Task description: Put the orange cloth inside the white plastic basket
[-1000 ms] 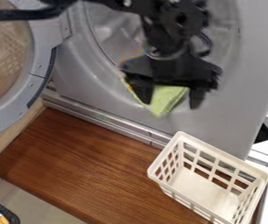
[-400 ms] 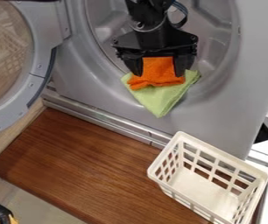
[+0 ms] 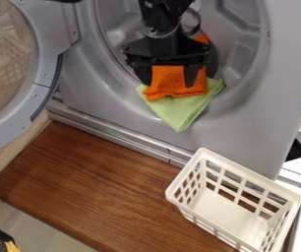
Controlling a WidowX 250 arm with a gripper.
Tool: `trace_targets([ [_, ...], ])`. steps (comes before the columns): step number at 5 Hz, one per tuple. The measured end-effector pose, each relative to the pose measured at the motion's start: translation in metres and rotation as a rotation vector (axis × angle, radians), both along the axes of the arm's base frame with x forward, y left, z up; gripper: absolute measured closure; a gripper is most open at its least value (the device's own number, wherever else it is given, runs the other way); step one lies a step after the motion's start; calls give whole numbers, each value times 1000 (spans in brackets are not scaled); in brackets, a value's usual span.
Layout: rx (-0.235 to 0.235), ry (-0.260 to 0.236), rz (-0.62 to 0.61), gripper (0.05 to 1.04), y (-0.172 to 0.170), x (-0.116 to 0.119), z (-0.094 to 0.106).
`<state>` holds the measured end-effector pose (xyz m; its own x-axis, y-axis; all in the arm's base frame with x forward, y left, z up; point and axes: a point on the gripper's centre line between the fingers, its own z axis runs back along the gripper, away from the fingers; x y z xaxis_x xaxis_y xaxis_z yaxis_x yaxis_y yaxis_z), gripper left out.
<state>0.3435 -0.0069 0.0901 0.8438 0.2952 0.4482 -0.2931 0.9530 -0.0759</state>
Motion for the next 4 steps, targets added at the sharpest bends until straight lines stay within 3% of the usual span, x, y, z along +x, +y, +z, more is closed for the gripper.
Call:
trace_targets([
  [2,-29,0,5,83,9,16,-24],
  [3,-48,-5,-16,133,6,28,-33],
  [4,-47,-13,-13,418,5,30,-32],
])
